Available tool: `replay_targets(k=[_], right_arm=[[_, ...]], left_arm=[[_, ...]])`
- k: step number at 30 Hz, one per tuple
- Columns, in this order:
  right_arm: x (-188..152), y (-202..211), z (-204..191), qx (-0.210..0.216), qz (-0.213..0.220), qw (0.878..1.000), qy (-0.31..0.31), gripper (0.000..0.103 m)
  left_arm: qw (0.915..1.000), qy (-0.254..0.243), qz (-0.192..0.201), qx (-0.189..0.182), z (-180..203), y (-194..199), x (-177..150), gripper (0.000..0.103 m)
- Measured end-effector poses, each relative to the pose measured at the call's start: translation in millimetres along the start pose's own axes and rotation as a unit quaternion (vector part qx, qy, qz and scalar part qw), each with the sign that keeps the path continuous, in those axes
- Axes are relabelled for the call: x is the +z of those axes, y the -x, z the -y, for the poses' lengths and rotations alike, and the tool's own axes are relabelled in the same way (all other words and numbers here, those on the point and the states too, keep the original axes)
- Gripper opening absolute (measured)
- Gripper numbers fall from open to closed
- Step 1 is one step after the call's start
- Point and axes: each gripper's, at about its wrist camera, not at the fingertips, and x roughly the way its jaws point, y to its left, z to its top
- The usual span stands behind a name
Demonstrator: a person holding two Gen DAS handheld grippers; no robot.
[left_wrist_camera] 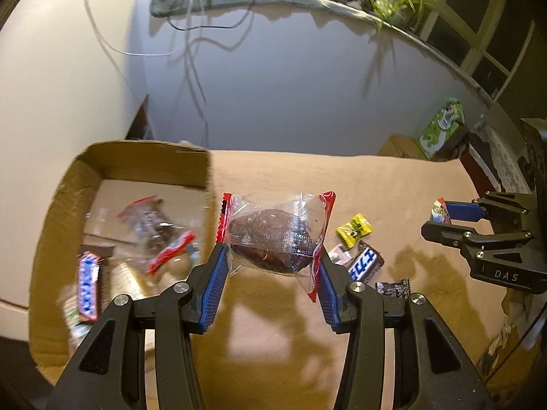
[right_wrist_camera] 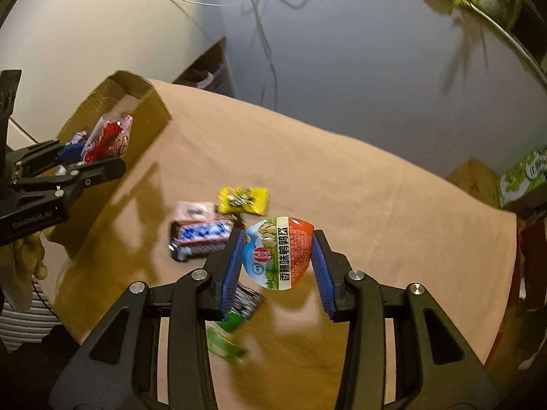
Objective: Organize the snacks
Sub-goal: 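Carry the snack bag and jelly cup into the box and open both grippers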
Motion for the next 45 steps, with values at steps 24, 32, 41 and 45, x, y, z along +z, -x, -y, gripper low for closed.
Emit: replay_targets(k=[24,32,41,45], right_arm=[[77,-17,-125,0.061,0.019,0.99,0.124,0.041],[87,-34,-159,0.071,0.011,0.985,0.154,0.041],[97,-49,-182,0.077,-0.001,0.982,0.172,0.042],[100,-55,-193,0.079,-0.006,0.981,0.177,0.042]], left_arm=[[0.9936,0.088,0.026,0.066,-84,54,-45,0.047],[0.9909,0.108,0.025,0.077,-101,60,-57,0.047],[0.9888,0.123,0.023,0.081,-112,62,-66,0.047],[0.9887,0.124,0.022,0.081,-115,63,-67,0.047]])
